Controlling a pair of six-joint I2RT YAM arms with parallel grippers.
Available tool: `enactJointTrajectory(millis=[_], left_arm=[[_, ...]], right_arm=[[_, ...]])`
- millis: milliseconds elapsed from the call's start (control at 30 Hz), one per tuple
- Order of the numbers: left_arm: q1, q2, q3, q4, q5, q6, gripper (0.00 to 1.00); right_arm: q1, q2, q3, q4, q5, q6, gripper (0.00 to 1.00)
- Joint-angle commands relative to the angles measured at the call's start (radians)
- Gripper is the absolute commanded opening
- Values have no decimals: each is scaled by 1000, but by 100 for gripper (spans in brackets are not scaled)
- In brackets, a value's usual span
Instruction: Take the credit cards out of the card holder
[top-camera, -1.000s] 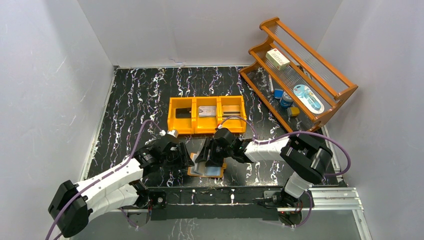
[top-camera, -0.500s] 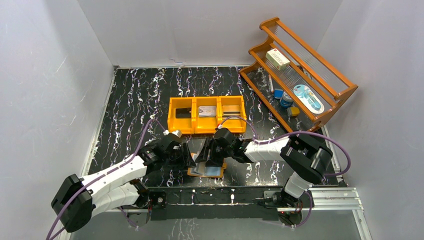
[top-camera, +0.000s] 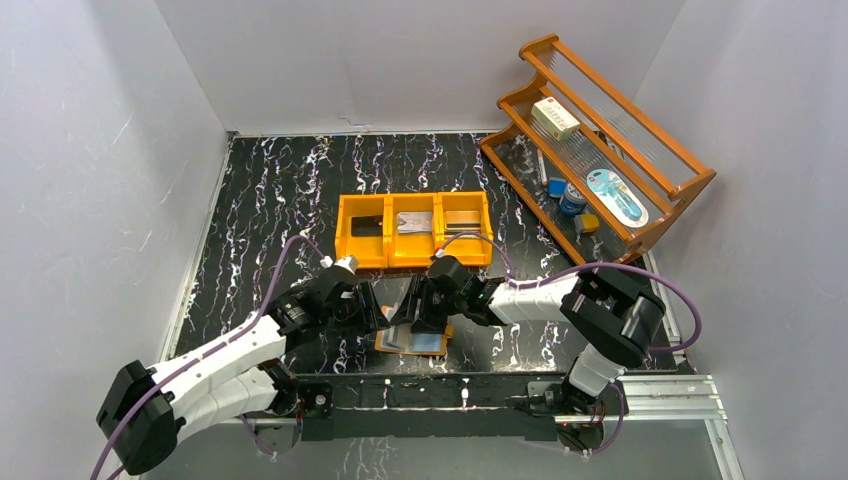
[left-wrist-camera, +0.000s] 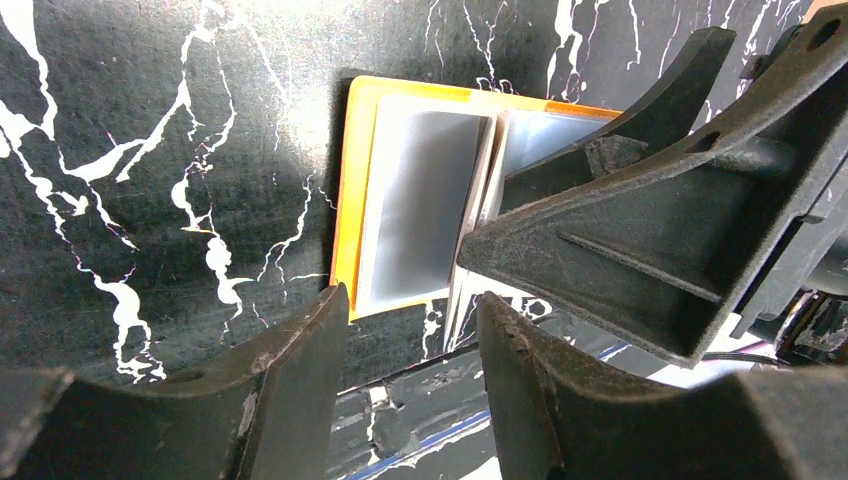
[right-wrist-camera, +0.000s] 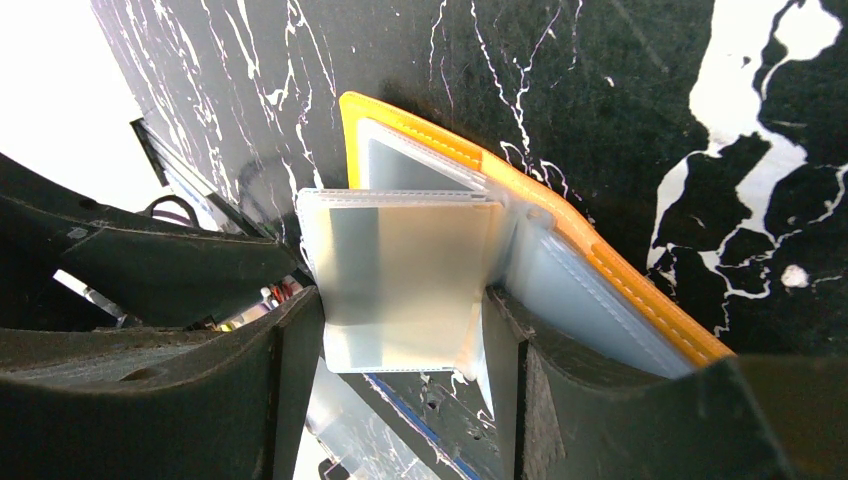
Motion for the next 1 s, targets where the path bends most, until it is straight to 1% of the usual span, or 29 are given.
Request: enactJointTrajectory(millis=[0,133,567,767,967], left_arm=[[3,13,27,-22,-13,14,49],[3,44,21,-6,7,15,48],[3,60,-3,60,63,23,48],[3,84,-1,31,52,17,47],[3,32,9,9,14,18,47]], right_arm=[[0,31,-29,-62,-3,-9,66],[1,35,-29,-60,-6,-9,66],[-2,39,-33,-49,-12,-8,66],[-3,32,-36,-50,-11,-7,66],[-4,31,-38,-49,-12,-6,66]])
